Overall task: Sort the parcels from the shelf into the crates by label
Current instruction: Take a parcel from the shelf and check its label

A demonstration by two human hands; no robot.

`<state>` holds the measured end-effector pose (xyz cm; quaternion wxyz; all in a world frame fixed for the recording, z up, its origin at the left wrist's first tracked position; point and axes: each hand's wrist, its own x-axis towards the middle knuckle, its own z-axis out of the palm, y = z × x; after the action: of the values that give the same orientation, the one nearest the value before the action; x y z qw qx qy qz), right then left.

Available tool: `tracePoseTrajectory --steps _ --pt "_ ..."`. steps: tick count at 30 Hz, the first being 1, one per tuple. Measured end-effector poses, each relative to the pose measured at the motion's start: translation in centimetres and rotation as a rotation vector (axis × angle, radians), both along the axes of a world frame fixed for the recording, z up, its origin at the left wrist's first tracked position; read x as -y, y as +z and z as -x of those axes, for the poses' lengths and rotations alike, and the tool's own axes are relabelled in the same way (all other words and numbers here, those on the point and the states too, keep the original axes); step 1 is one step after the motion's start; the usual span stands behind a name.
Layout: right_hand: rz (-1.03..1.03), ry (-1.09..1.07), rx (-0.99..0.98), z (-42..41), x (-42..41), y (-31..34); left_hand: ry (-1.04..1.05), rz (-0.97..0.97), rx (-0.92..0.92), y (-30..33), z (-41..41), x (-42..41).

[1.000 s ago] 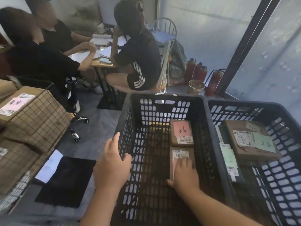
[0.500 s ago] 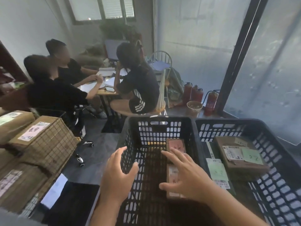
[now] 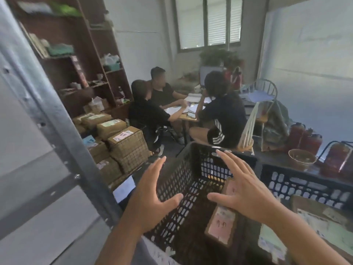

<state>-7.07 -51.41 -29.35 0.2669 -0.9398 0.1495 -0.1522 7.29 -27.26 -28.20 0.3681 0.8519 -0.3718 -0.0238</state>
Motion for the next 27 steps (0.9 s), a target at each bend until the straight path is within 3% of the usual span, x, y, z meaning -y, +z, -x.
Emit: tracePoseTrajectory --steps 11,27 --pt "0.014 0.476 0.054 -0.5 -9.7 4.6 0.406 0.042 0.099 3.0 11.0 -13.5" --pt "-0.066 0.938 0.128 -0.7 -41.4 9.7 0.798 0.142 0.142 9.6 22.5 -41.9"
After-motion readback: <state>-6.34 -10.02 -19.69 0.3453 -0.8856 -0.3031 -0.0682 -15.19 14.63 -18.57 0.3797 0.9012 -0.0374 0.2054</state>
